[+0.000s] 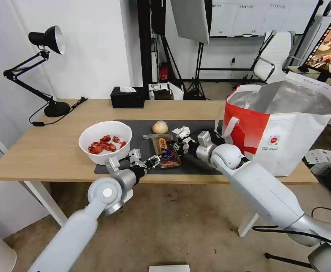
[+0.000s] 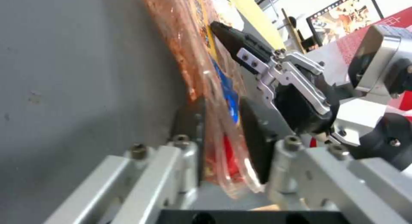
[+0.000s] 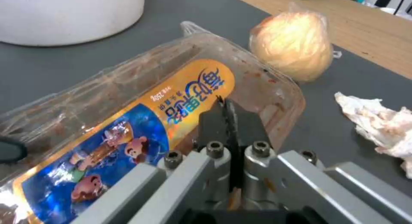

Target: Pick up the trash from the table and place it into the takeout bag.

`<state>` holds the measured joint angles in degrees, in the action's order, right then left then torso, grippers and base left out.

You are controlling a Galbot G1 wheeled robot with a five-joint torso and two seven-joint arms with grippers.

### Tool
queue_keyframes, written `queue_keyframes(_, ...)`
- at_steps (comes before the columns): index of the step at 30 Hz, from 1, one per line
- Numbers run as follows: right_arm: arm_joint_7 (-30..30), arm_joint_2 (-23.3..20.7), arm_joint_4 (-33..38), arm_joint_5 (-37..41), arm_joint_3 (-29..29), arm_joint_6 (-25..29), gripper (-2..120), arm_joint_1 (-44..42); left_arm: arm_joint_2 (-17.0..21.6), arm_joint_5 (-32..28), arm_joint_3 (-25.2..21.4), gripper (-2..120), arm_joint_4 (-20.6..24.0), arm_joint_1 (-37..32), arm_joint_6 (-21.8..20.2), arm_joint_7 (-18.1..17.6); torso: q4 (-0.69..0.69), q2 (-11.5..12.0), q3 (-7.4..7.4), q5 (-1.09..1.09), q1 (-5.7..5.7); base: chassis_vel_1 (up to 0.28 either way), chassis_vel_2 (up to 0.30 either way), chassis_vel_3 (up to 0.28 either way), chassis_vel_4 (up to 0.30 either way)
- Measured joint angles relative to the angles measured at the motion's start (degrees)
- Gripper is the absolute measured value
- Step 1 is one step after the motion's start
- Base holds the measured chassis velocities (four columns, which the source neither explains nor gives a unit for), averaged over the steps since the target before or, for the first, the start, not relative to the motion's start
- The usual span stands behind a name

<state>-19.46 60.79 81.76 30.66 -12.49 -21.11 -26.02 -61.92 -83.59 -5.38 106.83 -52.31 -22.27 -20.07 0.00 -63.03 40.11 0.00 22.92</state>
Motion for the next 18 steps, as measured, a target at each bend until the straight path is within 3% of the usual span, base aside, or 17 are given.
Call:
queue_keyframes(6,0.0,-0.1,0.4,0.0,0.4,0.1,0,-0.7,-0.2,0.4,0.1,0,-0.4,-0.2,0.1,0.0,0.0,0.0,0.0,0.0,0.0,0.0,0.0,0.0,0.0)
queue_keyframes(10,0.8,-0.2,1.1,2.1,0.9,0.3,0,-1.4,-0.5,0.8,0.1,0,-0.5,-0.4,0.4,0.1,0.0,0.0,0.0,0.0,0.0,0.0,0.0,0.0,0.0)
queue_keyframes(12,6.6,0.1,2.6,10.3,1.7,4.0,0,-2.6,-0.5,1.0,0.0,0,-0.2,-0.5,0.9,0.2,-0.01,0.0,0.0,-0.01,0.0,0.0,0.0,0.0,0.0)
queue_keyframes(13,13.5,0.8,4.6,20.3,3.1,7.9,0,-3.8,-0.6,1.0,-0.3,0,0.7,-0.6,1.3,0.2,0.01,0.0,0.0,0.01,0.01,0.0,0.0,0.0,0.0)
queue_keyframes(14,16.5,1.0,6.0,24.9,4.3,9.5,2,-4.6,-0.5,1.0,-0.5,0,1.3,-0.6,1.6,0.2,0.02,0.0,0.0,0.01,0.0,0.0,0.0,0.0,0.0)
queue_keyframes(18,20.3,0.4,11.1,31.1,8.5,13.3,14,-8.5,0.3,1.2,-1.2,0,3.0,-0.5,2.6,0.3,0.01,0.0,-0.01,-0.01,0.0,0.0,0.0,0.0,0.0)
